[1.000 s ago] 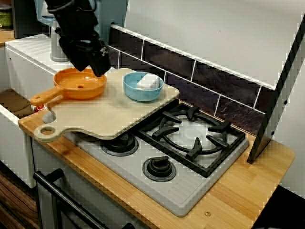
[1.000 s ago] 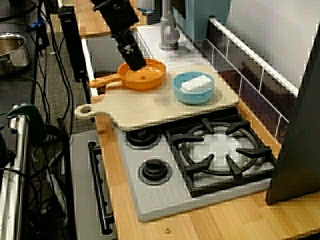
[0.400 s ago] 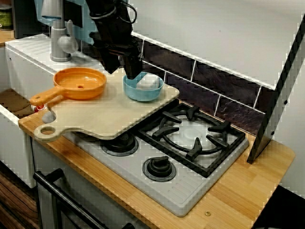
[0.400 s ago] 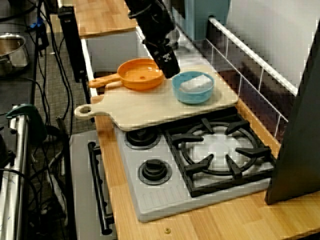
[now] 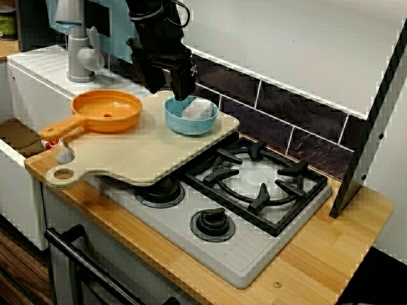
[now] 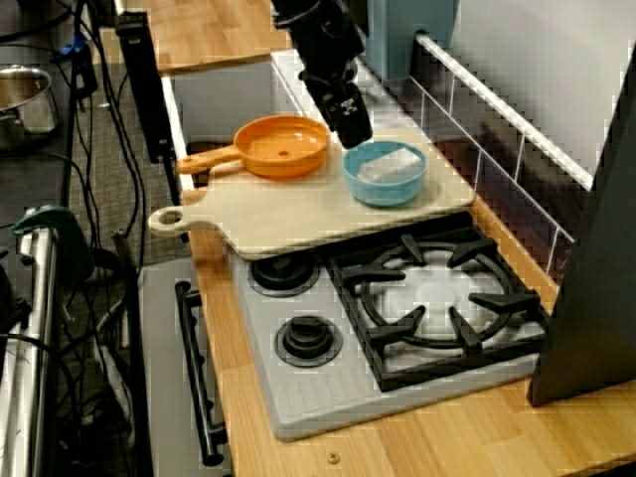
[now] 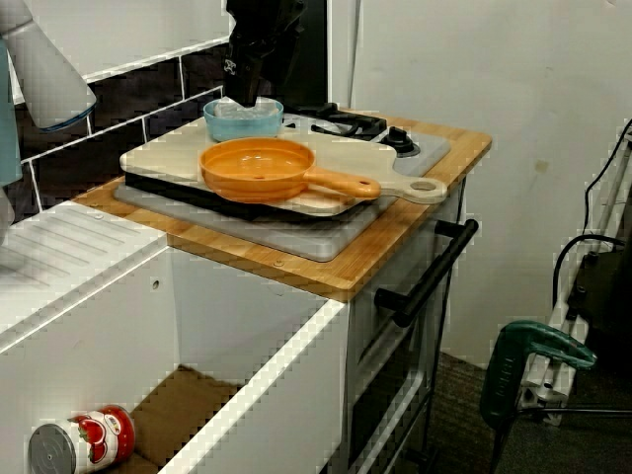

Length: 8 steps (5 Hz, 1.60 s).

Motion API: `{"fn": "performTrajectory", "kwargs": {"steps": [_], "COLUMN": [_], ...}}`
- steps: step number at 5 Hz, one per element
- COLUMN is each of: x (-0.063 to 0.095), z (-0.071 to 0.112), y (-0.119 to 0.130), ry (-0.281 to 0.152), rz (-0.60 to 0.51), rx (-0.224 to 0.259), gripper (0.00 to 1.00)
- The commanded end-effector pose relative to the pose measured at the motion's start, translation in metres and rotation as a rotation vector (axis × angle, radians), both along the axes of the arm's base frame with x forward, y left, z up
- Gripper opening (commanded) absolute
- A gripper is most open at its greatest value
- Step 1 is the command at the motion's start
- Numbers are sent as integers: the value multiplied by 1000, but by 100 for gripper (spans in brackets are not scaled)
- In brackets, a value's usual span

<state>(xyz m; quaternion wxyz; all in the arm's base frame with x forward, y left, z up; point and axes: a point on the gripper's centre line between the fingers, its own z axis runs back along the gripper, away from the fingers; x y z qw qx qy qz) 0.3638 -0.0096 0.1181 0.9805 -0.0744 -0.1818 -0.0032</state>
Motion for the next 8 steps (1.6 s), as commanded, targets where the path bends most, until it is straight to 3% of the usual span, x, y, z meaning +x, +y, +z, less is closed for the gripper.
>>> {"fn": "performTrajectory", "kwargs": {"steps": [1, 8], "x": [7, 25], "z": [10, -14], "y": [15, 26], "ry": [-23, -20], "rz": [-38, 36], "rx": [34, 21], "gripper": [100, 100]}}
